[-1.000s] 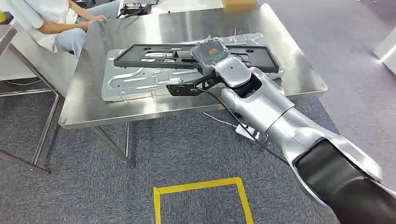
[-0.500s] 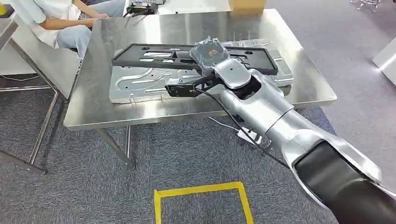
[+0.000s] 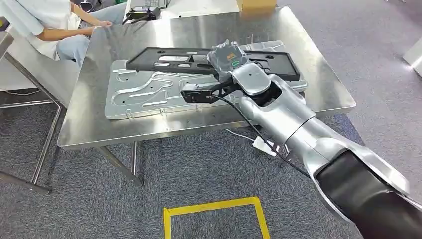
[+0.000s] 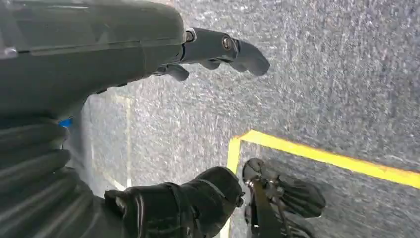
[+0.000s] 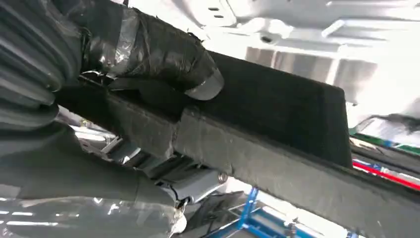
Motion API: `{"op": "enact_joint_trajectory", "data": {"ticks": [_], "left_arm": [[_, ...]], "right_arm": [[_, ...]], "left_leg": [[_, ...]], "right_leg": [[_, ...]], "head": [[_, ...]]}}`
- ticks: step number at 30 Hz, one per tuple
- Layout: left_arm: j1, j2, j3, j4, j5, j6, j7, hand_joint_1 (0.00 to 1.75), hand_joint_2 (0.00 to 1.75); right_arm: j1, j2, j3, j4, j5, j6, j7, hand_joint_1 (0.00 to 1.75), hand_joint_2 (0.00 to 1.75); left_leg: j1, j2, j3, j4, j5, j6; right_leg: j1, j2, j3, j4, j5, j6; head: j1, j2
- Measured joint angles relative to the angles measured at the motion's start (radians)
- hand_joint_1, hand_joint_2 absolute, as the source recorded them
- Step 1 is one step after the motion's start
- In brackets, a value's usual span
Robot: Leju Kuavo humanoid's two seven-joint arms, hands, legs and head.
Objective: Take the parts from the cabinet and place them on the table.
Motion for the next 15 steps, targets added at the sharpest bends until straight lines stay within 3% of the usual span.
{"op": "enact_joint_trajectory", "data": {"ticks": [2, 3, 4, 7, 9, 10, 13, 14, 15], "left_arm": [[-0.001, 0.0, 0.0, 0.0, 0.0, 0.001, -0.002, 0.0, 1.75], [-0.001, 0.002, 0.0, 0.0, 0.0, 0.002, -0.002, 0.0, 1.75], [-0.001, 0.002, 0.0, 0.0, 0.0, 0.003, -0.002, 0.0, 1.75], [-0.003, 0.003, 0.0, 0.0, 0.0, 0.004, -0.003, 0.0, 1.75], [-0.003, 0.002, 0.0, 0.0, 0.0, 0.005, -0.003, 0.0, 1.75], [-0.003, 0.002, 0.0, 0.0, 0.0, 0.005, -0.003, 0.0, 1.75], [-0.003, 0.002, 0.0, 0.0, 0.0, 0.006, -0.004, 0.0, 1.75], [-0.003, 0.002, 0.0, 0.0, 0.0, 0.006, -0.005, 0.0, 1.75], [-0.002, 0.002, 0.0, 0.0, 0.0, 0.006, -0.005, 0.0, 1.75]], "right_arm": [[-0.002, 0.0, 0.0, 0.0, 0.0, 0.0, 0.0, 1.75, 1.75], [-0.005, 0.0, 0.0, 0.0, 0.0, 0.0, 0.0, 1.75, 1.75], [-0.01, -0.001, 0.0, 0.0, 0.0, 0.0, 0.001, 1.75, 1.75], [-0.009, -0.001, 0.0, 0.0, 0.0, -0.001, 0.001, 1.75, 1.75], [-0.009, -0.001, 0.0, -0.002, 0.0, -0.002, 0.001, 1.75, 1.75], [-0.012, -0.002, 0.0, -0.002, 0.0, -0.002, 0.001, 1.75, 1.75], [-0.007, -0.003, 0.0, -0.002, 0.0, -0.002, 0.001, 1.75, 1.75], [-0.001, -0.004, 0.0, -0.002, 0.0, -0.002, 0.001, 1.75, 1.75], [0.003, -0.004, 0.0, -0.002, 0.0, -0.002, 0.001, 1.75, 1.75]], "left_leg": [[0.0, 0.0, 0.061, -0.161, 0.109, 0.005], [0.0, 0.0, 0.089, -0.237, 0.145, 0.009], [-0.009, -0.001, 0.109, -0.254, 0.126, 0.013], [-0.01, -0.003, 0.111, -0.266, 0.115, 0.028], [0.002, -0.002, 0.123, -0.28, 0.118, 0.038], [0.001, -0.002, 0.129, -0.281, 0.114, 0.044], [0.0, -0.001, 0.138, -0.281, 0.104, 0.056], [0.0, -0.002, 0.142, -0.28, 0.101, 0.056], [0.0, -0.003, 0.147, -0.279, 0.096, 0.056]], "right_leg": [[0.0, 0.001, 0.014, 0.006, -0.014, 0.004], [0.0, 0.001, 0.017, 0.008, -0.021, 0.007], [0.009, 0.002, 0.015, 0.012, -0.026, 0.014], [0.006, 0.003, 0.016, 0.003, -0.026, 0.025], [0.007, 0.001, 0.012, 0.01, -0.039, 0.036], [0.006, -0.003, -0.005, 0.057, -0.063, 0.041], [0.003, -0.004, -0.139, 0.298, -0.147, 0.048], [0.003, -0.004, -0.163, 0.327, -0.141, 0.048], [0.002, -0.005, -0.162, 0.306, -0.111, 0.047]], "head": [[0.0, 0.0], [0.0, 0.0], [0.0, 0.0], [0.0, 0.0], [0.0, 0.0], [0.004, 0.0], [0.005, 0.0], [0.005, 0.0], [0.006, 0.0]]}}
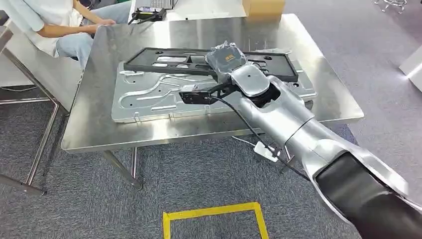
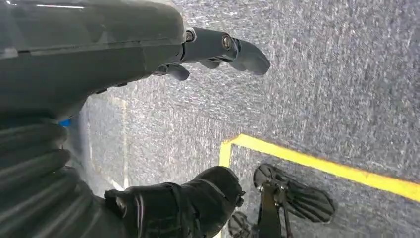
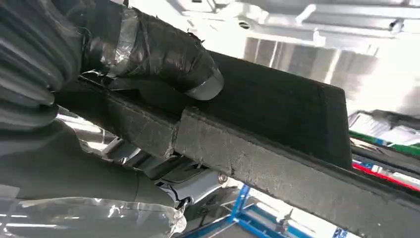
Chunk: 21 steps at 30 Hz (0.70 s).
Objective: Take the parts from the cabinet and place them on the table.
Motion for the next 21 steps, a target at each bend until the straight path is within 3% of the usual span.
{"op": "enact_joint_trajectory", "data": {"ticks": [3, 5, 8, 10, 12, 13, 14, 15, 16, 18, 19, 20, 21], "left_arm": [[-0.001, -0.001, 0.0, 0.0, 0.0, 0.0, -0.003, 0.0, 1.75], [-0.001, -0.001, 0.0, 0.0, -0.001, 0.0, -0.003, 0.0, 1.75], [-0.001, -0.002, 0.0, 0.0, -0.001, 0.0, -0.004, 0.0, 1.75], [0.0, -0.002, 0.0, 0.0, -0.002, 0.002, -0.004, 0.0, 1.75], [-0.002, -0.001, 0.0, 0.0, -0.002, 0.004, -0.004, 0.0, 1.75], [-0.002, -0.001, 0.0, 0.0, -0.002, 0.005, -0.004, 0.0, 1.75], [-0.001, -0.001, 0.0, 0.0, -0.002, 0.004, -0.004, 0.0, 1.75], [0.0, -0.002, 0.0, 0.0, -0.001, 0.004, -0.004, 0.0, 1.75], [0.0, -0.002, 0.0, 0.0, -0.001, 0.003, -0.004, 0.0, 1.75], [0.0, -0.001, 0.0, 0.0, 0.0, 0.003, -0.004, 0.0, 1.75], [0.0, -0.001, 0.0, 0.0, 0.0, 0.003, -0.004, 0.0, 1.75], [0.0, -0.001, 0.0, 0.0, 0.0, 0.003, -0.004, 0.0, 1.75], [-0.003, -0.001, 0.0, 0.0, 0.0, 0.003, -0.004, 0.0, 1.75]], "right_arm": [[-0.004, 0.0, 0.0, 0.0, 0.0, -0.001, 0.0, 1.75, 1.75], [-0.008, 0.0, 0.0, 0.0, 0.0, -0.004, 0.0, 1.75, 1.75], [-0.003, -0.001, 0.0, 0.001, 0.0, -0.007, -0.002, 1.75, 1.75], [-0.002, -0.001, 0.0, 0.0, 0.002, -0.008, -0.002, 1.75, 1.75], [-0.002, 0.001, 0.0, 0.001, 0.004, -0.015, -0.001, 1.75, 1.75], [0.001, 0.001, 0.0, 0.001, 0.004, -0.014, -0.001, 1.75, 1.75], [0.006, 0.001, 0.0, 0.003, 0.005, -0.015, -0.002, 1.75, 1.75], [0.014, 0.002, 0.0, 0.004, 0.005, -0.015, -0.002, 1.75, 1.75], [0.021, 0.002, 0.0, 0.005, 0.005, -0.016, -0.003, 1.75, 1.75], [0.024, 0.007, 0.0, 0.01, 0.006, -0.016, -0.003, 1.75, 1.75], [0.024, 0.01, 0.0, 0.011, 0.006, -0.016, -0.003, 1.75, 1.75], [0.022, 0.01, 0.0, 0.012, 0.006, -0.019, -0.004, 1.75, 1.75], [0.022, 0.01, 0.0, 0.013, 0.006, -0.021, -0.004, 1.75, 1.75]], "left_leg": [[0.0, -0.004, 0.016, 0.008, -0.017, -0.007], [-0.008, -0.005, 0.011, 0.015, -0.025, -0.018], [-0.004, -0.004, 0.015, 0.004, -0.026, -0.031], [-0.002, 0.0, 0.01, 0.027, -0.045, -0.043], [-0.002, 0.001, -0.055, 0.156, -0.105, -0.051], [-0.001, 0.001, -0.108, 0.252, -0.137, -0.054], [-0.001, 0.001, -0.146, 0.31, -0.145, -0.056], [-0.001, 0.001, -0.16, 0.319, -0.13, -0.056], [-0.001, 0.001, -0.151, 0.28, -0.091, -0.055], [-0.001, 0.001, -0.081, 0.107, 0.017, -0.05], [-0.001, 0.002, -0.05, 0.028, 0.047, -0.046], [-0.011, 0.0, -0.029, 0.013, 0.025, -0.043], [-0.01, -0.001, -0.028, 0.005, 0.024, -0.035]], "right_leg": [[0.002, -0.001, 0.096, -0.242, 0.148, -0.015], [0.007, 0.0, 0.124, -0.296, 0.133, -0.021], [0.01, 0.004, 0.123, -0.297, 0.13, -0.029], [-0.001, 0.004, 0.139, -0.311, 0.131, -0.039], [-0.002, 0.002, 0.147, -0.311, 0.126, -0.046], [-0.002, 0.002, 0.151, -0.311, 0.123, -0.049], [-0.001, 0.003, 0.155, -0.311, 0.119, -0.049], [-0.001, 0.003, 0.161, -0.311, 0.115, -0.05], [0.0, 0.003, 0.168, -0.31, 0.109, -0.049], [0.0, 0.003, 0.182, -0.307, 0.097, -0.044], [0.0, 0.003, 0.188, -0.305, 0.09, -0.042], [0.007, 0.005, 0.186, -0.305, 0.086, -0.036], [0.006, 0.006, 0.183, -0.304, 0.086, -0.032]], "head": [[0.0, 0.0], [-0.002, 0.0], [-0.001, 0.0], [-0.002, 0.0], [-0.009, 0.0], [-0.009, 0.0], [-0.009, 0.0], [-0.009, 0.0], [-0.009, 0.0], [-0.009, 0.0], [-0.009, 0.0], [-0.009, 0.0], [-0.01, 0.0]]}}
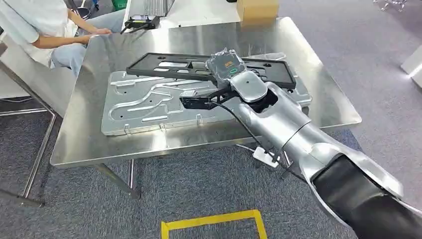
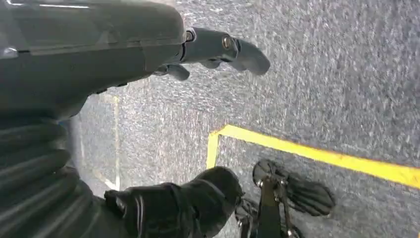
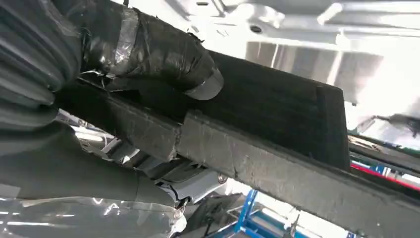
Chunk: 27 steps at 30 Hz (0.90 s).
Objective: Take the parts from the cabinet and place them on the table.
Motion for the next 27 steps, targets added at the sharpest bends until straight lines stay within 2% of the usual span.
{"op": "enact_joint_trajectory", "data": {"ticks": [2, 3, 4, 5, 7, 8, 9, 10, 11, 12, 13, 14, 15, 18, 19, 20, 22, 23, 24, 25, 26, 27], "left_arm": [[0.001, 0.0, 0.0, 0.0, 0.0, 0.0, 0.001, 0.0, 1.75], [0.0, 0.0, 0.0, 0.0, 0.0, 0.0, 0.002, 0.0, 1.75], [0.001, -0.001, 0.0, 0.0, 0.0, 0.0, 0.002, 0.0, 1.75], [0.002, -0.001, 0.0, 0.0, 0.0, 0.0, 0.002, 0.0, 1.75], [0.001, -0.001, 0.0, 0.0, 0.001, 0.002, 0.003, 0.0, 1.75], [0.001, -0.001, 0.0, 0.0, 0.002, 0.002, 0.004, 0.0, 1.75], [0.001, -0.001, 0.0, 0.0, 0.002, 0.002, 0.005, 0.0, 1.75], [0.002, -0.001, 0.0, 0.0, 0.002, 0.002, 0.006, 0.0, 1.75], [0.003, -0.002, 0.0, 0.0, 0.002, 0.002, 0.007, 0.0, 1.75], [0.002, -0.002, 0.0, 0.0, 0.002, 0.002, 0.007, 0.0, 1.75], [0.002, -0.002, 0.0, 0.0, 0.002, 0.002, 0.007, 0.0, 1.75], [0.002, -0.002, 0.0, 0.0, 0.002, 0.002, 0.007, 0.0, 1.75], [0.001, -0.002, 0.0, 0.0, 0.002, 0.002, 0.007, 0.0, 1.75], [0.002, -0.002, 0.0, 0.0, 0.0, 0.0, 0.007, 0.0, 1.75], [0.002, 0.0, 0.0, 0.0, 0.0, 0.0, 0.007, 0.0, 1.75], [0.002, -0.002, 0.0, 0.0, 0.0, -0.002, 0.006, 0.0, 1.75], [0.001, -0.001, 0.0, 0.0, 0.0, -0.002, 0.006, 0.0, 1.75], [0.002, -0.001, 0.0, 0.0, 0.0, -0.002, 0.006, 0.0, 1.75], [0.003, -0.001, 0.0, 0.0, 0.0, -0.002, 0.006, 0.0, 1.75], [0.004, -0.001, 0.0, 0.0, 0.0, -0.002, 0.006, 0.0, 1.75], [0.004, -0.001, 0.0, 0.0, 0.0, -0.002, 0.006, 0.0, 1.75], [0.003, 0.0, 0.0, 0.0, 0.0, -0.002, 0.006, 0.0, 1.75]], "right_arm": [[0.004, 0.003, 0.0, 0.003, 0.0, -0.001, -0.005, 1.75, 1.75], [0.004, 0.006, 0.0, 0.004, 0.0, -0.001, -0.008, 1.75, 1.75], [0.005, 0.006, 0.0, 0.005, 0.001, -0.002, -0.009, 1.75, 1.75], [0.004, 0.006, 0.0, 0.006, 0.001, -0.002, -0.009, 1.75, 1.75], [0.004, 0.007, 0.0, 0.008, 0.003, -0.01, -0.009, 1.75, 1.75], [0.007, 0.008, 0.0, 0.011, 0.004, -0.011, -0.011, 1.75, 1.75], [0.014, 0.008, 0.0, 0.013, 0.005, -0.011, -0.014, 1.75, 1.75], [0.02, 0.009, 0.0, 0.016, 0.005, -0.011, -0.016, 1.75, 1.75], [0.023, 0.01, 0.0, 0.018, 0.005, -0.012, -0.018, 1.75, 1.75], [0.024, 0.01, 0.0, 0.02, 0.005, -0.012, -0.018, 1.75, 1.75], [0.022, 0.011, 0.0, 0.023, 0.005, -0.013, -0.018, 1.75, 1.75], [0.022, 0.012, 0.0, 0.024, 0.005, -0.014, -0.018, 1.75, 1.75], [0.02, 0.016, 0.0, 0.025, 0.006, -0.016, -0.018, 1.75, 1.75], [0.025, 0.02, 0.0, 0.033, 0.006, -0.018, -0.019, 1.75, 1.75], [0.026, 0.023, 0.0, 0.034, 0.006, -0.019, -0.019, 1.75, 1.75], [0.026, 0.024, 0.0, 0.036, 0.006, -0.019, -0.019, 1.75, 1.75], [0.026, 0.027, 0.0, 0.037, 0.008, -0.019, -0.019, 1.75, 1.75], [0.029, 0.028, 0.0, 0.041, 0.008, -0.019, -0.019, 1.75, 1.75], [0.032, 0.029, 0.0, 0.043, 0.008, -0.019, -0.019, 1.75, 1.75], [0.038, 0.03, 0.0, 0.046, 0.008, -0.019, -0.021, 1.75, 1.75], [0.041, 0.031, 0.0, 0.049, 0.008, -0.019, -0.021, 1.75, 1.75], [0.041, 0.031, 0.0, 0.05, 0.008, -0.019, -0.021, 1.75, 1.75]], "left_leg": [[-0.002, 0.0, -0.001, 0.002, -0.005, 0.008], [0.004, 0.0, 0.004, -0.003, -0.004, 0.013], [0.01, 0.002, 0.012, -0.01, -0.003, 0.02], [0.009, 0.001, 0.016, -0.011, -0.006, 0.024], [0.009, 0.001, 0.021, -0.011, -0.011, 0.032], [0.008, 0.001, 0.022, -0.011, -0.014, 0.036], [0.007, 0.001, 0.025, -0.01, -0.017, 0.037], [0.007, -0.001, 0.03, -0.01, -0.021, 0.037], [0.007, -0.002, 0.035, -0.009, -0.025, 0.036], [0.007, -0.004, 0.04, -0.008, -0.03, 0.034], [0.006, -0.006, 0.047, -0.007, -0.035, 0.03], [0.004, -0.006, 0.049, -0.006, -0.04, 0.026], [-0.001, -0.006, 0.047, -0.002, -0.044, 0.021], [0.001, -0.005, 0.051, -0.01, -0.046, 0.007], [0.004, -0.003, 0.044, -0.005, -0.053, 0.001], [0.004, 0.0, 0.037, 0.024, -0.068, -0.007], [0.008, 0.001, -0.033, 0.161, -0.13, -0.018], [0.009, 0.001, -0.085, 0.251, -0.16, -0.023], [0.009, 0.001, -0.113, 0.292, -0.164, -0.025], [0.011, 0.001, -0.127, 0.298, -0.143, -0.027], [0.012, 0.002, -0.112, 0.247, -0.1, -0.026], [0.012, 0.002, -0.079, 0.168, -0.049, -0.025]], "right_leg": [[-0.002, -0.001, 0.004, -0.007, -0.001, 0.007], [0.001, -0.001, 0.007, -0.007, -0.004, 0.011], [0.001, -0.003, 0.001, 0.002, -0.014, 0.018], [0.001, -0.006, -0.011, 0.038, -0.032, 0.023], [-0.003, -0.006, -0.086, 0.183, -0.093, 0.027], [-0.004, -0.006, -0.134, 0.263, -0.117, 0.029], [-0.004, -0.006, -0.173, 0.315, -0.121, 0.029], [-0.004, -0.007, -0.179, 0.306, -0.096, 0.028], [-0.004, -0.007, -0.162, 0.251, -0.049, 0.024], [-0.003, -0.006, -0.133, 0.177, -0.003, 0.019], [-0.001, -0.007, -0.086, 0.066, 0.056, 0.01], [0.004, -0.007, -0.062, 0.014, 0.058, 0.003], [0.005, -0.008, -0.049, -0.005, 0.051, 0.005], [0.006, -0.003, -0.049, -0.005, 0.049, -0.002], [-0.005, -0.005, -0.04, -0.015, 0.052, -0.006], [-0.005, -0.005, -0.034, -0.018, 0.05, -0.009], [-0.005, -0.005, -0.029, -0.018, 0.046, -0.017], [-0.005, -0.005, -0.026, -0.018, 0.043, -0.018], [-0.005, -0.005, -0.025, -0.017, 0.04, -0.019], [-0.005, -0.004, -0.02, -0.016, 0.036, -0.018], [-0.005, -0.003, -0.016, -0.015, 0.031, -0.016], [-0.006, -0.003, -0.011, -0.011, 0.026, -0.014]], "head": [[0.001, 0.0], [0.0, 0.0], [0.002, 0.0], [0.003, 0.0], [0.004, 0.0], [0.004, 0.0], [0.004, 0.0], [0.004, 0.0], [0.005, 0.0], [0.005, 0.0], [0.005, 0.0], [0.004, 0.0], [0.002, 0.0], [0.003, 0.0], [0.003, 0.0], [0.0, 0.0], [-0.002, 0.0], [-0.002, 0.0], [-0.002, 0.0], [-0.003, 0.0], [-0.002, 0.0], [-0.002, 0.0]]}}
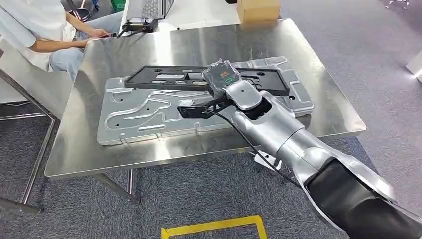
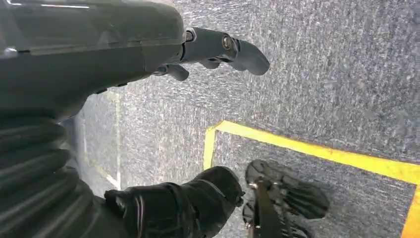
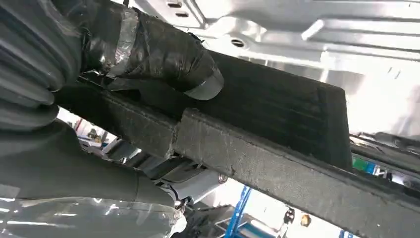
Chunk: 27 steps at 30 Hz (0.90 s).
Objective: Take the parts from the cabinet and place them on the table.
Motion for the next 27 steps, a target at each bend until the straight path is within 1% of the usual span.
{"op": "enact_joint_trajectory", "data": {"ticks": [1, 2, 3, 4, 6, 7, 8, 9, 10, 11, 12, 13, 14, 15, 16, 17, 18, 19, 20, 21, 22, 23, 24, 25, 26, 27], "left_arm": [[0.0, 0.0, 0.0, 0.0, 0.0, 0.0, 0.0, 0.0, 1.75], [0.0, 0.0, 0.0, 0.0, 0.0, 0.0, 0.0, 0.0, 1.75], [-0.001, 0.0, 0.0, 0.0, 0.0, 0.0, -0.001, 0.0, 1.75], [-0.002, 0.0, 0.0, 0.0, -0.001, -0.001, -0.001, 0.0, 1.75], [-0.001, 0.0, 0.0, 0.0, -0.001, -0.002, -0.001, 0.0, 1.75], [-0.002, 0.0, 0.0, 0.0, -0.001, -0.002, -0.001, 0.0, 1.75], [-0.002, 0.0, 0.0, 0.0, -0.001, -0.002, -0.001, 0.0, 1.75], [-0.001, 0.0, 0.0, 0.0, -0.001, -0.002, -0.001, 0.0, 1.75], [-0.001, 0.0, 0.0, 0.0, -0.001, -0.002, -0.001, 0.0, 1.75], [-0.002, 0.0, 0.0, 0.0, -0.001, -0.002, -0.001, 0.0, 1.75], [-0.001, 0.0, 0.0, 0.0, -0.001, -0.002, -0.001, 0.0, 1.75], [-0.001, 0.0, 0.0, 0.0, -0.001, -0.002, -0.001, 0.0, 1.75], [0.0, -0.001, 0.0, 0.0, -0.001, -0.002, -0.001, 0.0, 1.75], [0.0, -0.001, 0.0, 0.0, -0.001, -0.002, -0.001, 0.0, 1.75], [0.0, -0.001, 0.0, 0.0, -0.001, -0.002, -0.001, 0.0, 1.75], [0.0, -0.001, 0.0, 0.0, -0.001, -0.003, -0.001, 0.0, 1.75], [-0.001, -0.001, 0.0, 0.0, -0.001, -0.003, -0.002, 0.0, 1.75], [-0.002, -0.001, 0.0, 0.0, -0.002, -0.003, -0.003, 0.0, 1.75], [-0.002, -0.001, 0.0, 0.0, -0.002, -0.004, -0.003, 0.0, 1.75], [-0.001, -0.001, 0.0, 0.0, -0.003, -0.004, -0.004, 0.0, 1.75], [-0.001, -0.001, 0.0, 0.0, -0.003, -0.004, -0.005, 0.0, 1.75], [0.0, 0.0, 0.0, 0.0, -0.004, -0.005, -0.005, 0.0, 1.75], [-0.001, -0.001, 0.0, 0.0, -0.005, -0.005, -0.006, 0.0, 1.75], [-0.002, 0.0, 0.0, 0.0, -0.006, -0.005, -0.006, 0.0, 1.75], [-0.002, 0.0, 0.0, 0.0, -0.01, -0.005, -0.008, 0.0, 1.75], [-0.001, 0.0, 0.0, 0.0, -0.01, -0.005, -0.008, 0.0, 1.75]], "right_arm": [[-0.001, 0.0, 0.0, 0.001, 0.0, 0.0, 0.0, 1.75, 1.75], [-0.001, 0.001, 0.0, 0.002, 0.0, -0.001, 0.0, 1.75, 1.75], [-0.003, 0.001, 0.0, 0.003, 0.0, -0.002, 0.0, 1.75, 1.75], [-0.002, 0.001, 0.0, 0.004, 0.0, -0.002, 0.0, 1.75, 1.75], [0.001, 0.001, 0.0, 0.007, 0.0, -0.003, -0.005, 1.75, 1.75], [0.0, 0.002, 0.0, 0.007, 0.0, -0.003, -0.006, 1.75, 1.75], [0.0, 0.002, 0.0, 0.008, 0.0, -0.003, -0.006, 1.75, 1.75], [0.0, 0.002, 0.0, 0.009, 0.001, -0.004, -0.006, 1.75, 1.75], [0.0, 0.002, 0.0, 0.009, 0.001, -0.005, -0.006, 1.75, 1.75], [0.002, 0.002, 0.0, 0.011, 0.001, -0.005, -0.006, 1.75, 1.75], [0.008, 0.002, 0.0, 0.013, 0.001, -0.005, -0.007, 1.75, 1.75], [0.013, 0.001, 0.0, 0.015, 0.001, -0.005, -0.006, 1.75, 1.75], [0.016, 0.001, 0.0, 0.017, 0.001, -0.005, -0.007, 1.75, 1.75], [0.016, 0.001, 0.0, 0.019, 0.001, -0.006, -0.007, 1.75, 1.75], [0.015, 0.001, 0.0, 0.019, 0.001, -0.006, -0.007, 1.75, 1.75], [0.014, 0.001, 0.0, 0.019, 0.001, -0.006, -0.007, 1.75, 1.75], [0.012, 0.001, 0.0, 0.02, 0.001, -0.007, -0.006, 1.75, 1.75], [0.011, 0.002, 0.0, 0.02, 0.001, -0.009, -0.007, 1.75, 1.75], [0.012, 0.002, 0.0, 0.02, 0.002, -0.01, -0.009, 1.75, 1.75], [0.012, 0.001, 0.0, 0.021, 0.003, -0.01, -0.009, 1.75, 1.75], [0.012, -0.001, 0.0, 0.022, 0.004, -0.01, -0.009, 1.75, 1.75], [0.012, 0.0, 0.0, 0.021, 0.003, -0.011, -0.009, 1.75, 1.75], [0.01, 0.0, 0.0, 0.021, 0.003, -0.011, -0.009, 1.75, 1.75], [0.01, 0.0, 0.0, 0.021, 0.004, -0.011, -0.009, 1.75, 1.75], [0.012, 0.0, 0.0, 0.022, 0.004, -0.012, -0.009, 1.75, 1.75], [0.015, 0.0, 0.0, 0.023, 0.004, -0.012, -0.009, 1.75, 1.75]], "left_leg": [[0.0, 0.0, 0.036, -0.084, 0.046, 0.001], [0.0, 0.002, 0.066, -0.158, 0.062, 0.006], [-0.008, 0.001, 0.086, -0.177, 0.047, 0.012], [-0.008, -0.001, 0.082, -0.17, 0.046, 0.021], [-0.009, -0.002, 0.082, -0.172, 0.042, 0.029], [0.0, -0.001, 0.09, -0.178, 0.046, 0.037], [0.001, 0.0, 0.096, -0.182, 0.044, 0.044], [0.001, 0.001, 0.099, -0.182, 0.04, 0.051], [0.001, 0.001, 0.102, -0.182, 0.037, 0.056], [0.0, 0.001, 0.105, -0.182, 0.034, 0.059], [-0.001, 0.001, 0.108, -0.181, 0.03, 0.06], [-0.001, 0.0, 0.113, -0.181, 0.026, 0.06], [0.0, -0.001, 0.119, -0.181, 0.021, 0.059], [0.0, -0.003, 0.126, -0.18, 0.015, 0.056], [0.0, -0.004, 0.135, -0.179, 0.008, 0.053], [-0.001, -0.005, 0.14, -0.178, 0.002, 0.05], [-0.009, -0.005, 0.141, -0.174, -0.005, 0.042], [-0.008, -0.005, 0.14, -0.173, -0.007, 0.038], [-0.008, -0.005, 0.14, -0.175, -0.007, 0.035], [-0.006, -0.005, 0.143, -0.181, -0.008, 0.029], [-0.006, -0.005, 0.145, -0.181, -0.012, 0.023], [-0.002, -0.002, 0.141, -0.172, -0.023, 0.017], [-0.003, 0.0, 0.125, -0.129, -0.045, 0.013], [-0.002, 0.0, 0.095, -0.07, -0.071, 0.009], [-0.001, 0.0, 0.043, 0.026, -0.107, 0.005], [-0.001, 0.0, -0.003, 0.101, -0.127, 0.003]], "right_leg": [[0.0, 0.0, 0.005, 0.003, -0.006, 0.003], [0.0, 0.0, 0.008, 0.005, -0.013, 0.008], [0.008, 0.002, 0.005, 0.011, -0.018, 0.015], [0.007, 0.003, 0.004, 0.006, -0.018, 0.019], [0.007, 0.002, 0.008, 0.003, -0.021, 0.026], [0.012, 0.002, 0.009, 0.004, -0.026, 0.032], [0.008, -0.001, -0.001, 0.031, -0.041, 0.038], [0.007, -0.003, -0.027, 0.086, -0.07, 0.041], [0.006, -0.003, -0.067, 0.166, -0.103, 0.043], [0.003, -0.003, -0.116, 0.253, -0.136, 0.045], [0.002, -0.003, -0.164, 0.328, -0.153, 0.047], [0.001, -0.003, -0.182, 0.343, -0.141, 0.047], [0.001, -0.004, -0.178, 0.315, -0.11, 0.045], [0.001, -0.004, -0.149, 0.237, -0.055, 0.042], [0.001, -0.004, -0.109, 0.14, 0.0, 0.037], [0.001, -0.005, -0.073, 0.055, 0.045, 0.033], [0.008, -0.005, -0.049, 0.023, 0.033, 0.031], [0.004, -0.004, -0.049, 0.015, 0.03, 0.029], [0.007, -0.002, -0.05, 0.013, 0.029, 0.028], [0.01, -0.001, -0.05, 0.014, 0.025, 0.021], [0.007, -0.001, -0.046, 0.008, 0.027, 0.016], [0.001, -0.001, -0.036, 0.0, 0.028, 0.01], [0.0, -0.001, -0.03, -0.002, 0.024, 0.004], [0.0, -0.001, -0.027, -0.002, 0.021, -0.001], [0.0, -0.001, -0.022, -0.002, 0.017, -0.004], [0.001, 0.0, -0.019, -0.001, 0.013, -0.005]], "head": [[0.0, 0.0], [0.001, 0.0], [-0.002, 0.0], [0.0, 0.0], [0.0, 0.0], [-0.001, 0.0], [0.001, 0.0], [0.006, 0.0], [0.006, 0.0], [0.006, 0.0], [0.005, 0.0], [0.006, 0.0], [0.006, 0.0], [0.006, 0.0], [0.006, 0.0], [0.006, 0.0], [0.005, 0.0], [0.004, 0.0], [0.003, 0.0], [0.005, 0.0], [0.004, 0.0], [0.003, 0.0], [-0.001, 0.0], [-0.003, 0.0], [-0.003, 0.0], [-0.002, 0.0]]}}
